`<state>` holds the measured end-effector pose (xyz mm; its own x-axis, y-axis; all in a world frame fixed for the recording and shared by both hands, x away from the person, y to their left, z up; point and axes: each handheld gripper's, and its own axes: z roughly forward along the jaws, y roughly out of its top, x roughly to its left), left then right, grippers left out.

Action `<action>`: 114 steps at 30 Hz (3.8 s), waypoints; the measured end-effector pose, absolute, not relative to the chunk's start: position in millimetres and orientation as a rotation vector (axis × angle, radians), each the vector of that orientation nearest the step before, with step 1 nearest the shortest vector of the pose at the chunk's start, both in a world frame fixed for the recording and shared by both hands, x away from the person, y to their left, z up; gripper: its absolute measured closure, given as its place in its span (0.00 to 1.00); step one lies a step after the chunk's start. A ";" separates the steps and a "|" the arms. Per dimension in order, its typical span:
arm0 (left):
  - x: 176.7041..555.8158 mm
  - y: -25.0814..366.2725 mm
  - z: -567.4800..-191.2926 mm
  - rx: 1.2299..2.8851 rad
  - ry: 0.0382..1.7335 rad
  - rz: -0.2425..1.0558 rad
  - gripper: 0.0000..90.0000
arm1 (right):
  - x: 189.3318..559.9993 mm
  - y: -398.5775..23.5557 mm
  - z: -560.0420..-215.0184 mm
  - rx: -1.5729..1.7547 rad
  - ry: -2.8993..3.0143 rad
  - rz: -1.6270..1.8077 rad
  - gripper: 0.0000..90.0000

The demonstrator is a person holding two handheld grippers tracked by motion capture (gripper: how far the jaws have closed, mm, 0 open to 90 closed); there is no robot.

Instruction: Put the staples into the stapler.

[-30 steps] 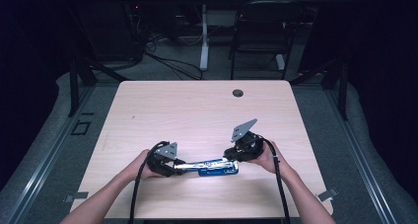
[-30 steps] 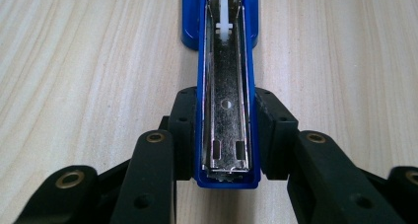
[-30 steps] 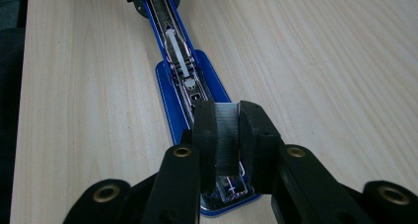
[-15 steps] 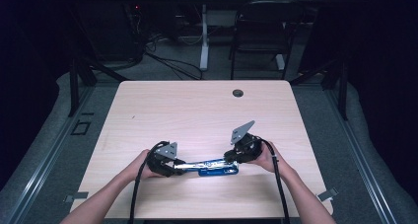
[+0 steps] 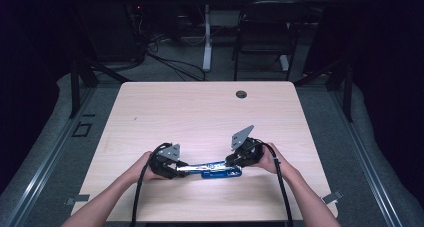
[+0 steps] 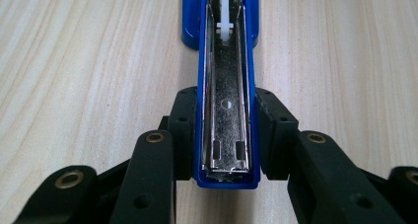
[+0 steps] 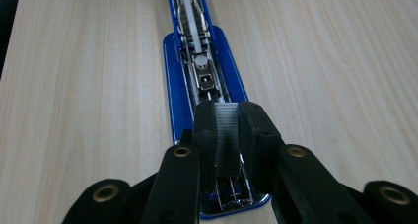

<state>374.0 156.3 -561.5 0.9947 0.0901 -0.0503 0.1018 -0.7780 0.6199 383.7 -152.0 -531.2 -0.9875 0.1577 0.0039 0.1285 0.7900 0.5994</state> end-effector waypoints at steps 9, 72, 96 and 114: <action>374.3 156.3 -561.5 2.470 0.137 -0.030 0.73 | 381.3 -146.6 -532.8 0.154 2.949 0.934 0.87; 372.6 156.7 -562.3 2.459 0.161 -0.044 0.73 | 393.1 -126.3 -525.6 -0.168 3.002 0.782 0.87; 373.1 156.7 -562.1 2.461 0.157 -0.044 0.73 | 398.4 -127.5 -525.4 -0.196 3.027 0.769 0.87; 373.1 156.7 -561.9 2.461 0.157 -0.044 0.73 | 398.4 -128.0 -524.7 -0.195 3.038 0.770 0.87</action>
